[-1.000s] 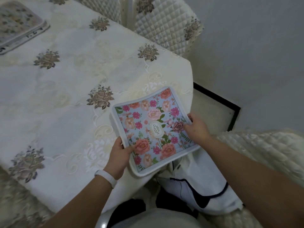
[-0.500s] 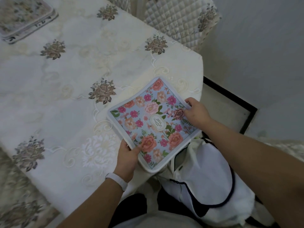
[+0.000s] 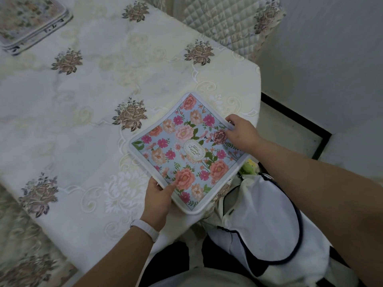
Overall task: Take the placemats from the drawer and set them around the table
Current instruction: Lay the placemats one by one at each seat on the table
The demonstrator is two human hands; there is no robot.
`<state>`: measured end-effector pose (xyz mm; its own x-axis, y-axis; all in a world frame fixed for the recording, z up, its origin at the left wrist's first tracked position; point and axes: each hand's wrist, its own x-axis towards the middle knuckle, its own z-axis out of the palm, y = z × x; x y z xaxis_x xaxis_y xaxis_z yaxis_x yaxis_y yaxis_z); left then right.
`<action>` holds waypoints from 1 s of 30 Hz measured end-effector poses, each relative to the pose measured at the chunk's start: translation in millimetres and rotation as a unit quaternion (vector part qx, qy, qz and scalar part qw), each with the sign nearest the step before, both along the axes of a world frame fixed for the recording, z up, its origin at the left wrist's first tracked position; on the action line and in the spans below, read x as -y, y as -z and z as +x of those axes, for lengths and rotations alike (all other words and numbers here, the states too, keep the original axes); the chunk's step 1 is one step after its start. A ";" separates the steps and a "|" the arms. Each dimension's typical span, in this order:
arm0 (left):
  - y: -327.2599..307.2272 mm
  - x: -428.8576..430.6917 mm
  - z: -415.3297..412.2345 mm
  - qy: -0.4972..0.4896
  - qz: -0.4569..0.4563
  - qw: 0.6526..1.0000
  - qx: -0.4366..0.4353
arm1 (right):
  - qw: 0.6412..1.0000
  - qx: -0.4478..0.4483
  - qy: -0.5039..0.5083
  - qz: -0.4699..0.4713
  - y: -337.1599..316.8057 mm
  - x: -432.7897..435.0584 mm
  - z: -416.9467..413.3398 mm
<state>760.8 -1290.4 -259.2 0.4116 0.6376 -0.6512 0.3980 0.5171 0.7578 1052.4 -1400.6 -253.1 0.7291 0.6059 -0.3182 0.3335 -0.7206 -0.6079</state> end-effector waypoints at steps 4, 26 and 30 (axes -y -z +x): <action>1.2 -1.1 -2.6 -0.004 0.018 1.000 -0.015 | 1.000 0.003 0.001 0.002 0.6 -2.4 -4.7; -12.2 -2.7 -42.7 0.048 0.219 0.967 -0.124 | 0.980 0.186 -0.058 -0.034 13.5 11.7 -41.2; 1.8 -6.1 -36.5 0.313 0.427 0.833 -0.156 | 0.967 0.199 -0.142 -0.070 20.9 7.0 -61.9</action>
